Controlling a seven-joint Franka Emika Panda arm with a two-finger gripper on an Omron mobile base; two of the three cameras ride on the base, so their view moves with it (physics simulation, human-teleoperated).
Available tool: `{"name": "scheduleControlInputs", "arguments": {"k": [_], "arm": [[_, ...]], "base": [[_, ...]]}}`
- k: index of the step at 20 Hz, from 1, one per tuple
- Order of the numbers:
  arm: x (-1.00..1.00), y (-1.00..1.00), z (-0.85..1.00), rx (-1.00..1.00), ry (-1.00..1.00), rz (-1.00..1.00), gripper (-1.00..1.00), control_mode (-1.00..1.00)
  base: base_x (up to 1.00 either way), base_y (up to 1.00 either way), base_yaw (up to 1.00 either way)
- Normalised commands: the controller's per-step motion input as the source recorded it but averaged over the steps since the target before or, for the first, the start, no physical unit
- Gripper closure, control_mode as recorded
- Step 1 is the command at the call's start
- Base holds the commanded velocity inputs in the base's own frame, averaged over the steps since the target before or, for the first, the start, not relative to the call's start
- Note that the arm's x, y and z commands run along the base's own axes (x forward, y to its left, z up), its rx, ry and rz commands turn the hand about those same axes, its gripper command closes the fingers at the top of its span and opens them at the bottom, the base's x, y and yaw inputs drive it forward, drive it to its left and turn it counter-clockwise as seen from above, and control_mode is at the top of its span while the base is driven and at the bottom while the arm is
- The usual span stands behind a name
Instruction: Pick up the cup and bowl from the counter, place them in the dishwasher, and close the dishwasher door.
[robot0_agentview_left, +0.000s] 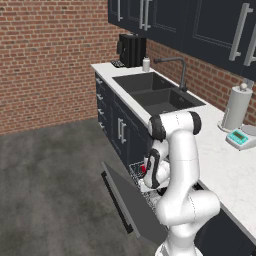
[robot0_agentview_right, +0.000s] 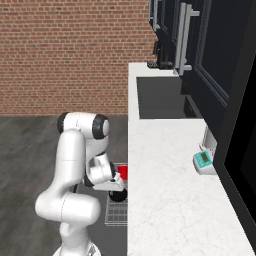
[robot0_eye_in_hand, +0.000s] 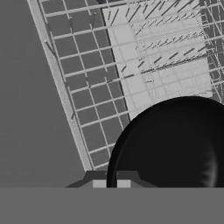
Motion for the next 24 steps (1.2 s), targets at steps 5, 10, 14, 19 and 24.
{"name": "scheduleControlInputs", "arguments": {"k": [5, 10, 14, 19, 24], "arm": [[0.27, -0.32, -0.31, -0.04, 0.00, -0.07, 1.00, -1.00], [0.02, -0.02, -0.40, -0.01, 0.00, -0.02, 1.00, -1.00], [0.00, 0.00, -0.39, 0.00, -0.01, 0.00, 1.00, -1.00], [0.00, 0.00, -0.32, 0.00, -0.05, 0.00, -1.00, -1.00], [-0.01, 0.00, -0.15, 0.00, -0.08, 0.00, -1.00, -1.00]], "base": [[0.00, 0.00, 0.00], [0.00, 0.00, 0.00], [0.00, 0.00, 0.00], [0.00, 0.00, 0.00], [0.00, 0.00, 0.00]]}}
